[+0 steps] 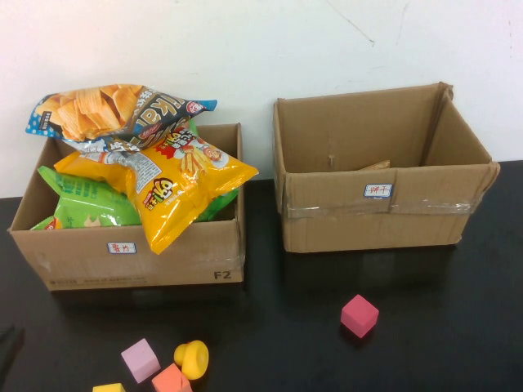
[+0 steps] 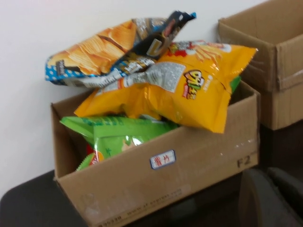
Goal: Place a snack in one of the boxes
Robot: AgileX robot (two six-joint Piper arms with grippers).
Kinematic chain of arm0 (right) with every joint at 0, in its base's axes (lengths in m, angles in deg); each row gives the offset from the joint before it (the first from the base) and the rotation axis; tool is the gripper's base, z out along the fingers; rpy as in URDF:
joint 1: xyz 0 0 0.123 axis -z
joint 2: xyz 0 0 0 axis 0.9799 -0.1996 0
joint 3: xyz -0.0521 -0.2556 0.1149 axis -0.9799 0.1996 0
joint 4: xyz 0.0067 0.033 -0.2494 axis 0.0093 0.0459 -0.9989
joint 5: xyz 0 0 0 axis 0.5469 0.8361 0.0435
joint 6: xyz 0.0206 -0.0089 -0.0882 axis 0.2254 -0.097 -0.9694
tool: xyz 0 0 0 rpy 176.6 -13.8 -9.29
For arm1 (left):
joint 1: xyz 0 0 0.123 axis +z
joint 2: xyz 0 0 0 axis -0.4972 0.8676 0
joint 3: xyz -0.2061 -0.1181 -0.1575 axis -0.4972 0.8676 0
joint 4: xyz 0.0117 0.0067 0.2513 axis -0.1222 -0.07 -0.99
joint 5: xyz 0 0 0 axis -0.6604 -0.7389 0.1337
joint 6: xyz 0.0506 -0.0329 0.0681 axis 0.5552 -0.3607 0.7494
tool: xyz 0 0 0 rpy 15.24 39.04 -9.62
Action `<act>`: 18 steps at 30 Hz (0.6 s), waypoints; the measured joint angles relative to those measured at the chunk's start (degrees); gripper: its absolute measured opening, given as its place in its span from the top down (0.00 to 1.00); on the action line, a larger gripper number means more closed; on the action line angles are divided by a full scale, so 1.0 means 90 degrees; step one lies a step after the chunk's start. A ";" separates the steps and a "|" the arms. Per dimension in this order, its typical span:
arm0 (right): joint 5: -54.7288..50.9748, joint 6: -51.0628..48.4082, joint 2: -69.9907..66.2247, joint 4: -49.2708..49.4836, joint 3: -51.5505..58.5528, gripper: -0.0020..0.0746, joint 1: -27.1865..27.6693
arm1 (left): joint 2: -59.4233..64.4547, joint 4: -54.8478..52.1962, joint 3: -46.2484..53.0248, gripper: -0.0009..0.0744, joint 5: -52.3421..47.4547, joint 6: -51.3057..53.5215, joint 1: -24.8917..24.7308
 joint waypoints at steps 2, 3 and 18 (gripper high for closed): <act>-0.0040 0.0000 0.0000 0.0000 0.0000 0.97 0.0000 | 0.0000 0.0000 0.0000 0.99 -0.0114 0.0013 0.0000; -0.0083 0.0000 0.0000 0.0000 0.0000 0.97 0.0000 | 0.0000 0.0000 0.0000 0.99 -0.0238 0.0013 0.0000; -0.0224 0.0000 0.0000 0.0000 0.0000 0.97 0.0000 | -0.1194 -0.3818 0.0552 0.99 -0.0170 -0.3954 0.0619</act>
